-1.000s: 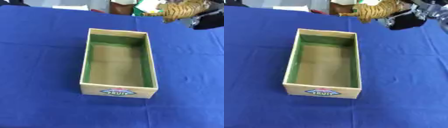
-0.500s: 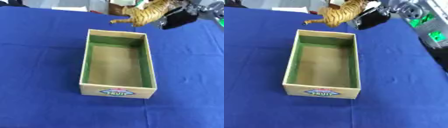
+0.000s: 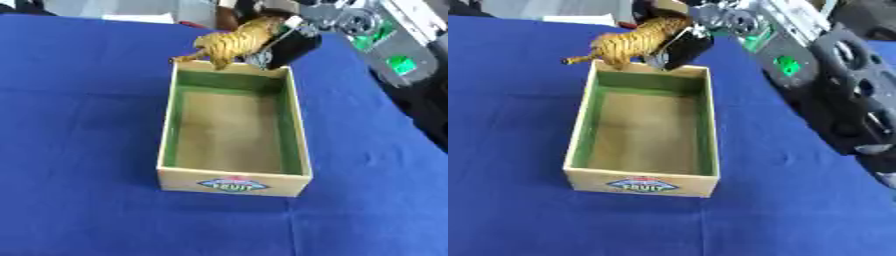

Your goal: Pick up objects on the table and place them in the box.

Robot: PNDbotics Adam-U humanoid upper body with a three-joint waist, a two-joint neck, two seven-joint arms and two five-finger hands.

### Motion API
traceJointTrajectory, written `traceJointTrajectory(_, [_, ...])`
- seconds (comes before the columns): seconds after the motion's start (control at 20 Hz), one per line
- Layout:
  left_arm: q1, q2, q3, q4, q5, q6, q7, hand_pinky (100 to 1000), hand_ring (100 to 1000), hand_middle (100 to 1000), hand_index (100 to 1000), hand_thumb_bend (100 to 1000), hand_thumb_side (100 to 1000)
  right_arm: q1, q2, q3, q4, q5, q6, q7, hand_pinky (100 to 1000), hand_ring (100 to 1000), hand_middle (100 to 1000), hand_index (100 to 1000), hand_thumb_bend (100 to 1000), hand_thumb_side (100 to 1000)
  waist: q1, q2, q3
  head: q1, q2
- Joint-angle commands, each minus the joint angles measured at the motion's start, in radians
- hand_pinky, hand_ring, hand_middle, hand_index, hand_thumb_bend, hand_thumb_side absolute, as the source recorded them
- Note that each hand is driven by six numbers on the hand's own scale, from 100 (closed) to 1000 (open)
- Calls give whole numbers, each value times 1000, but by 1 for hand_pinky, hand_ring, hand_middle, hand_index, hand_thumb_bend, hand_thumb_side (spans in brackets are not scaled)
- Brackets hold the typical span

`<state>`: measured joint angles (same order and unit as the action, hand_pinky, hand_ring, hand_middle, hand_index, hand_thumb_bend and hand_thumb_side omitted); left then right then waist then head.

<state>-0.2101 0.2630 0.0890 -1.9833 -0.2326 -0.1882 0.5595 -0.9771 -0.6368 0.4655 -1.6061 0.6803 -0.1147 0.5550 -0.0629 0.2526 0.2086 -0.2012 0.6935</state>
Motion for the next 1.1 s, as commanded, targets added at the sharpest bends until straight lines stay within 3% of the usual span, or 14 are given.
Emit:
traceJointTrajectory(0.05, [-5,6,1,-17,5,0,-4,496,557,534,681,100,436,-25,22,20,40,16,-18,15,768,595,331,453,100,335,9,-16,2,-4,1])
traceJointTrajectory(0.35, [-7,5,0,-17,6,-1,-6,496,557,534,681,100,436,-8,53,50,94,21,-39,33,768,597,333,456,100,337,8,-14,6,-5,1])
traceJointTrajectory(0.85, [-6,4,0,-17,7,0,-7,497,557,535,681,100,437,26,46,61,153,41,-58,51,777,609,354,475,100,346,12,-10,5,-10,4])
traceJointTrajectory(0.95, [-6,3,-1,-17,7,0,-8,497,557,535,681,100,437,29,48,64,162,37,-70,65,793,628,411,526,100,359,13,-9,5,-11,5])
traceJointTrajectory(1.0, [-6,2,-1,-17,7,0,-7,497,557,535,680,100,437,30,49,65,164,33,-79,73,801,664,493,603,100,361,13,-8,5,-12,5])
traceJointTrajectory(1.05, [-6,2,0,-17,7,0,-7,497,557,535,680,100,437,31,49,66,166,31,-89,82,802,670,501,612,100,363,13,-8,5,-12,5])
traceJointTrajectory(1.1, [-6,2,0,-17,7,0,-7,497,557,535,680,100,437,32,49,66,167,29,-99,92,813,715,575,672,100,380,14,-8,5,-12,4])
